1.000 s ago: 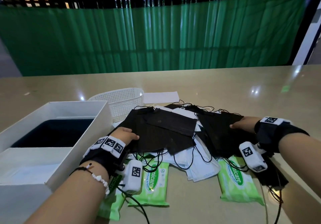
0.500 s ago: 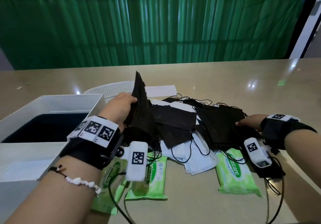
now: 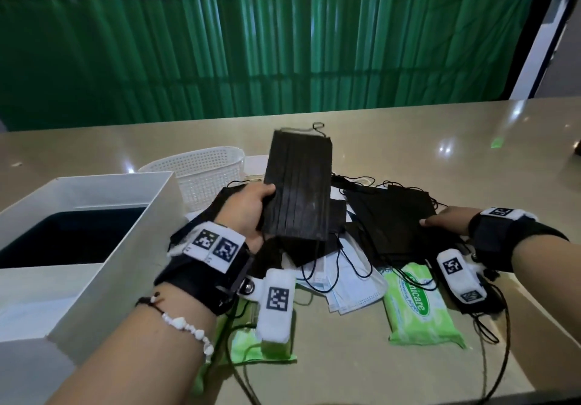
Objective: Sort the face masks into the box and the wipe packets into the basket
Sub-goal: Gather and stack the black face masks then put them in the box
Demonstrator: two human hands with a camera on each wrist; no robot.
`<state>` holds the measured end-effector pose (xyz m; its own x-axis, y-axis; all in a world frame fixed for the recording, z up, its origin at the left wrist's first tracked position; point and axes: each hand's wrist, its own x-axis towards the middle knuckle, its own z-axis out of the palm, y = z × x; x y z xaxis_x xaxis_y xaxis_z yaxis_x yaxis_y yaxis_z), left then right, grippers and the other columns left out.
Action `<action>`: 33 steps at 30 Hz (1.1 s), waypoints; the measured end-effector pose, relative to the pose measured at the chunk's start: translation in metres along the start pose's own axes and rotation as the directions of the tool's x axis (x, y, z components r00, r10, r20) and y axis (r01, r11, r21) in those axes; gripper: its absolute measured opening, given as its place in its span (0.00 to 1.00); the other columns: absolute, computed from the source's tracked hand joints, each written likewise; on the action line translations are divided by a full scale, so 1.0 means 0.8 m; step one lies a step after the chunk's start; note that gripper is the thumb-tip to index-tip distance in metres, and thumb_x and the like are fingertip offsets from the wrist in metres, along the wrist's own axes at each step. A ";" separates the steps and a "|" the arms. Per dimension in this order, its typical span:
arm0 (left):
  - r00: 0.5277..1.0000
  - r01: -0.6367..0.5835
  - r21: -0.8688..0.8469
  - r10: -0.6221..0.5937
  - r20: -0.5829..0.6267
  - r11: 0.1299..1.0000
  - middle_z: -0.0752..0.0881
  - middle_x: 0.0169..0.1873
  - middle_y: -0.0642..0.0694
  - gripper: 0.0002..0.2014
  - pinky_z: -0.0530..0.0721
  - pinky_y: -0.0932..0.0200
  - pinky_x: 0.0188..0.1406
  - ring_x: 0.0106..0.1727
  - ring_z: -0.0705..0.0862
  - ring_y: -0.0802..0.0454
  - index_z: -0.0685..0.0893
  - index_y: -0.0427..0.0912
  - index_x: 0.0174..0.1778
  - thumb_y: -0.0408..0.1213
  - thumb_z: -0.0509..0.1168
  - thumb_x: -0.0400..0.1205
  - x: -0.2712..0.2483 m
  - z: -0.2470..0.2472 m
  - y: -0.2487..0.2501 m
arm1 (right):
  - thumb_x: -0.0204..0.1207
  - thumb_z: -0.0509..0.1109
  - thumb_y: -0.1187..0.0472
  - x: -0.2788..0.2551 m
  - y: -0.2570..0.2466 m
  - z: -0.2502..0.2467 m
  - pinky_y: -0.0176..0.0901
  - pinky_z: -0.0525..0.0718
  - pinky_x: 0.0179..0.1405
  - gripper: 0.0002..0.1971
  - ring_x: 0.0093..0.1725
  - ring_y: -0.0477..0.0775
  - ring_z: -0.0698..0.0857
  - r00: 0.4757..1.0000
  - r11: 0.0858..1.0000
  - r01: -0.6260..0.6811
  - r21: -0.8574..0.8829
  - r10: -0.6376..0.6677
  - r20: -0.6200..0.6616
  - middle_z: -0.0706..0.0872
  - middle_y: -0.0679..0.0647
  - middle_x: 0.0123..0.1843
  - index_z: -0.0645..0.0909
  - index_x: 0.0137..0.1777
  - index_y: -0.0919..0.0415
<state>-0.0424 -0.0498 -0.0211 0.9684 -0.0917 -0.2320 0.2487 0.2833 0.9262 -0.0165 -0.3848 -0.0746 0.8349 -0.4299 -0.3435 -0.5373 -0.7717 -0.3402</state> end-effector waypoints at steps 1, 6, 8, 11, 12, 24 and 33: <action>0.999 0.028 0.079 -0.025 -0.046 0.996 0.85 0.46 0.38 0.07 0.85 0.45 0.46 0.41 0.85 0.44 0.80 0.41 0.49 0.34 0.56 0.84 0.010 -0.006 -0.016 | 0.76 0.68 0.46 -0.002 -0.001 0.000 0.37 0.71 0.34 0.20 0.46 0.56 0.80 1.000 1.000 0.004 0.005 -0.004 -0.006 0.85 0.60 0.52 0.83 0.55 0.65; 0.972 0.176 0.302 -0.118 -0.202 0.937 0.81 0.63 0.34 0.16 0.78 0.39 0.66 0.60 0.82 0.37 0.77 0.33 0.66 0.30 0.59 0.83 0.051 -0.047 -0.077 | 0.75 0.69 0.46 -0.003 0.006 -0.005 0.39 0.70 0.34 0.19 0.40 0.56 0.79 0.998 0.998 -0.056 0.005 0.056 -0.039 0.82 0.59 0.49 0.82 0.50 0.64; 0.961 0.202 0.306 -0.127 -0.246 0.930 0.80 0.65 0.33 0.15 0.77 0.36 0.67 0.64 0.80 0.35 0.78 0.37 0.65 0.33 0.61 0.82 0.073 -0.062 -0.094 | 0.74 0.71 0.47 -0.004 0.011 -0.008 0.40 0.72 0.33 0.20 0.38 0.57 0.79 0.996 0.997 -0.069 0.026 0.070 -0.049 0.83 0.61 0.48 0.82 0.51 0.66; 0.962 0.194 0.266 -0.130 -0.239 0.944 0.81 0.64 0.33 0.17 0.77 0.36 0.67 0.64 0.80 0.35 0.75 0.37 0.68 0.35 0.61 0.83 0.077 -0.061 -0.095 | 0.76 0.70 0.47 -0.001 0.018 -0.010 0.41 0.75 0.36 0.19 0.43 0.59 0.82 0.996 0.996 -0.066 0.061 0.069 -0.052 0.83 0.60 0.44 0.81 0.44 0.66; 0.964 0.189 0.236 -0.135 -0.228 0.953 0.82 0.63 0.33 0.17 0.77 0.36 0.66 0.63 0.81 0.35 0.76 0.37 0.69 0.35 0.60 0.83 0.069 -0.056 -0.091 | 0.78 0.67 0.47 -0.003 0.020 -0.011 0.41 0.74 0.35 0.19 0.45 0.59 0.81 0.997 0.998 -0.057 0.033 0.059 -0.057 0.82 0.59 0.45 0.82 0.44 0.66; 0.980 0.158 0.166 -0.135 -0.146 0.973 0.83 0.45 0.37 0.15 0.83 0.50 0.43 0.42 0.83 0.44 0.75 0.38 0.67 0.31 0.58 0.84 0.058 -0.059 -0.093 | 0.79 0.66 0.63 -0.017 0.004 -0.026 0.43 0.77 0.32 0.07 0.41 0.60 0.79 0.952 0.948 0.181 0.262 -0.102 -0.288 0.78 0.58 0.34 0.76 0.39 0.64; 0.985 0.148 0.091 -0.138 -0.107 0.985 0.83 0.41 0.39 0.07 0.85 0.52 0.40 0.39 0.83 0.45 0.77 0.39 0.56 0.30 0.57 0.84 0.059 -0.061 -0.094 | 0.79 0.63 0.68 -0.081 -0.077 -0.051 0.46 0.85 0.34 0.10 0.35 0.55 0.80 0.884 0.680 0.466 0.566 -0.383 -0.268 0.79 0.59 0.38 0.73 0.38 0.55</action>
<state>-0.0146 -0.0289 -0.1165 0.9213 -0.0272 -0.3878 0.3862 0.1783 0.9050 -0.0325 -0.3286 0.0044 0.9757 -0.2102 0.0611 -0.0436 -0.4599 -0.8869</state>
